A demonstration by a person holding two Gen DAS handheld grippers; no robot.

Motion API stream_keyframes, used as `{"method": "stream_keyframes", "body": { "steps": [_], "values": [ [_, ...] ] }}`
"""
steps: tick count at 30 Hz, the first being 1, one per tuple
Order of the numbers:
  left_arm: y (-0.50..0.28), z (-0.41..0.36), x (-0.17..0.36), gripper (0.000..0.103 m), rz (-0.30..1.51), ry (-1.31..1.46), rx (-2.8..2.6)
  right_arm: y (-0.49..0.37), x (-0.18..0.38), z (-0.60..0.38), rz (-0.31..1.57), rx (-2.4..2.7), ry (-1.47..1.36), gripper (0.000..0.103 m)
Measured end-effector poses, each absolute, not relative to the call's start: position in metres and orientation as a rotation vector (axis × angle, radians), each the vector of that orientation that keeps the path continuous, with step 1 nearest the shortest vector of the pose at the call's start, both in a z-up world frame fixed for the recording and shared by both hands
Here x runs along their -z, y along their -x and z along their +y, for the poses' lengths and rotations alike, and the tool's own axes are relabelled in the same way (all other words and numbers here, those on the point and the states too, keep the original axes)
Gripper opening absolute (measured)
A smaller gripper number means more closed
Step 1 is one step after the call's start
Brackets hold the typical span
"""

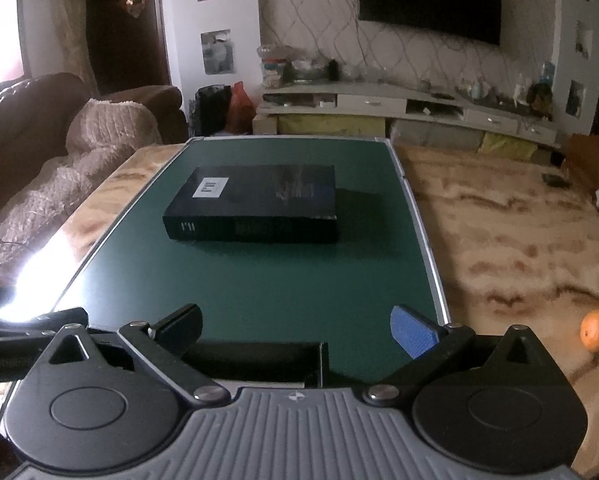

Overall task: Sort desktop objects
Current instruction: 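Withdraw the left tool up and away from the tray, then move both tools to opposite edges of the black box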

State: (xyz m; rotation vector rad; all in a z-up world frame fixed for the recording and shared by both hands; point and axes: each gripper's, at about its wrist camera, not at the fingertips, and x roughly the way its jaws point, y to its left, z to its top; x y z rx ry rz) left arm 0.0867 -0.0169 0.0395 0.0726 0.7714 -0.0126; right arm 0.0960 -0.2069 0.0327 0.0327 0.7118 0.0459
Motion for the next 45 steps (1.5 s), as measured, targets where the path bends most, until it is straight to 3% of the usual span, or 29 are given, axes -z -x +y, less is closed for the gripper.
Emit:
{"method": "stream_keyframes", "body": {
  "steps": [24,36,45],
  "values": [
    [-0.138,-0.01,-0.063,0.087,0.725,-0.117,0.015,-0.144,-0.042,-0.199,0.692,-0.034,0.029,0.103],
    [-0.236,0.014,-0.048,0.088,0.809,-0.107,0.032,-0.236,-0.027,-0.245,0.79,-0.077,-0.103,0.103],
    [-0.324,0.01,-0.001,0.088,0.883,-0.164,0.0,-0.33,0.008,-0.256,0.877,-0.093,-0.191,0.103]
  ]
}}
